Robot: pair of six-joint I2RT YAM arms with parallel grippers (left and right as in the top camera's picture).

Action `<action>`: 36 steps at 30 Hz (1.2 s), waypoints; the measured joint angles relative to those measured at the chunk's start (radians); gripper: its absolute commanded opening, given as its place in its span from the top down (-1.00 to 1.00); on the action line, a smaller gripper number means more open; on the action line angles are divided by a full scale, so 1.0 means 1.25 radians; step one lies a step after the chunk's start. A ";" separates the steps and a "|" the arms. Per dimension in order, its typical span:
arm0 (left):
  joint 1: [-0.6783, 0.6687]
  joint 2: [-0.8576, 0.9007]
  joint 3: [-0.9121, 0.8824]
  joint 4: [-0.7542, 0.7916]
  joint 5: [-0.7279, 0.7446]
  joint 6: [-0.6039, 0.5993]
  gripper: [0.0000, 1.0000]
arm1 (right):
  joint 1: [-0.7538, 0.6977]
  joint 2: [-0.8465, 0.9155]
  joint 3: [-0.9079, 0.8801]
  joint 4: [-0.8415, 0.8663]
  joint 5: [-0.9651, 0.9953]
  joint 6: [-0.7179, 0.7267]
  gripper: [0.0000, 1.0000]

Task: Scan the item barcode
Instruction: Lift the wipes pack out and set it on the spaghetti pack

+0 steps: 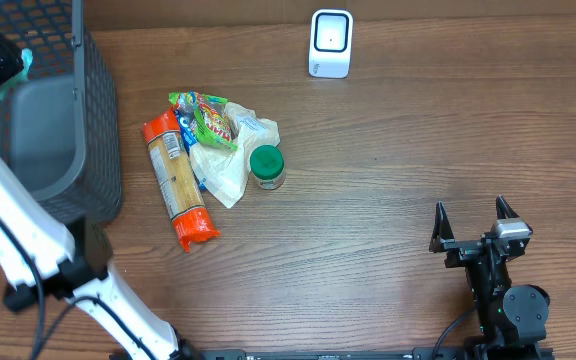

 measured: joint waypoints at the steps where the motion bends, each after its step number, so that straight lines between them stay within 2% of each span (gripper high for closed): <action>1: -0.014 -0.029 0.003 0.000 0.000 0.000 0.32 | 0.000 0.000 0.000 0.000 0.000 0.000 -1.00; 7: -0.132 -0.159 0.011 0.000 0.000 0.000 0.33 | 0.000 0.000 0.000 0.000 0.000 0.000 -1.00; 14: -0.314 -0.176 -0.084 -0.001 -0.055 0.000 0.36 | 0.000 0.000 0.000 0.000 0.000 0.000 -1.00; 19: -0.405 -0.166 -0.261 0.001 -0.139 -0.017 0.39 | 0.000 0.000 0.000 0.000 0.000 0.000 -1.00; 25: -0.458 -0.157 -0.508 0.028 -0.190 -0.038 0.44 | 0.000 0.000 0.000 0.000 0.000 0.000 -1.00; 36: -0.472 -0.156 -0.923 0.229 -0.208 -0.045 0.38 | 0.000 0.000 0.000 0.000 0.000 0.000 -1.00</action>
